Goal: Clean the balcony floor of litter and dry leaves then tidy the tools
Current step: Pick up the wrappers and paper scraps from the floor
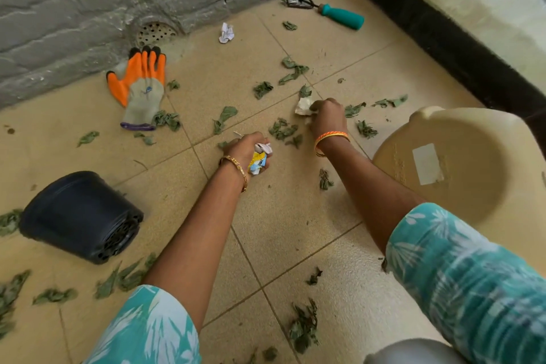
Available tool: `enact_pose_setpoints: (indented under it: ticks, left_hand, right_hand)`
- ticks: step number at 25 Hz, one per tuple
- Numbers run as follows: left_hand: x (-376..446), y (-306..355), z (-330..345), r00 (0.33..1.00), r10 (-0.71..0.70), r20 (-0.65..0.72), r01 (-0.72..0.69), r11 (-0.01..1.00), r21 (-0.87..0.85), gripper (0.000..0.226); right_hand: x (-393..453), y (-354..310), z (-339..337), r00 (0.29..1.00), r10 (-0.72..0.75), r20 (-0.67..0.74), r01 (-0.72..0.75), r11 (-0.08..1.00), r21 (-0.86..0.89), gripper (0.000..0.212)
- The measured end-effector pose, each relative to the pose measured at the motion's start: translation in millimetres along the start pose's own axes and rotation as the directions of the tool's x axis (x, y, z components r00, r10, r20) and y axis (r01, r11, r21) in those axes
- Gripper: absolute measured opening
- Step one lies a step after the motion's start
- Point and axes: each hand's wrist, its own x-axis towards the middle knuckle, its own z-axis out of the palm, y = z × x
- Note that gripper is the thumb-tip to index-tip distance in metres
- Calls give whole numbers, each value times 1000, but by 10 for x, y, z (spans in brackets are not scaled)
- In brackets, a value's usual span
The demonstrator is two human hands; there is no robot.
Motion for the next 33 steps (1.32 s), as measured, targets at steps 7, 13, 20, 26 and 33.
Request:
enact_pose_setpoints:
  ticks: [7,13,20,26,33]
  left_hand:
    - [-152,114,367,986,49,161,-41,998,-51,26]
    - [-366,161,908,968,-53,244,34,996,82,24]
    - [-408,58,1422,946,-162,282,43,922,385,19]
    - [-408,-50,1421,912,-230,341,58,893,447,19]
    - [-564,62,1710,900,-264,348,44,848,528,26]
  right_hand:
    - [-330,-178,-466,994,88,67,-104,943,317,25]
    - [-689,-39,-1020,1000,-12,-10,8,955,-296,27]
    - [-881,429,-1359,995,65,72,2,728,-686,32]
    - [-942,1013,-1649,992,125,21,-74,706,-704,43]
    - [-1066,971,-1982,946,196,-259,-302,824,-480,35]
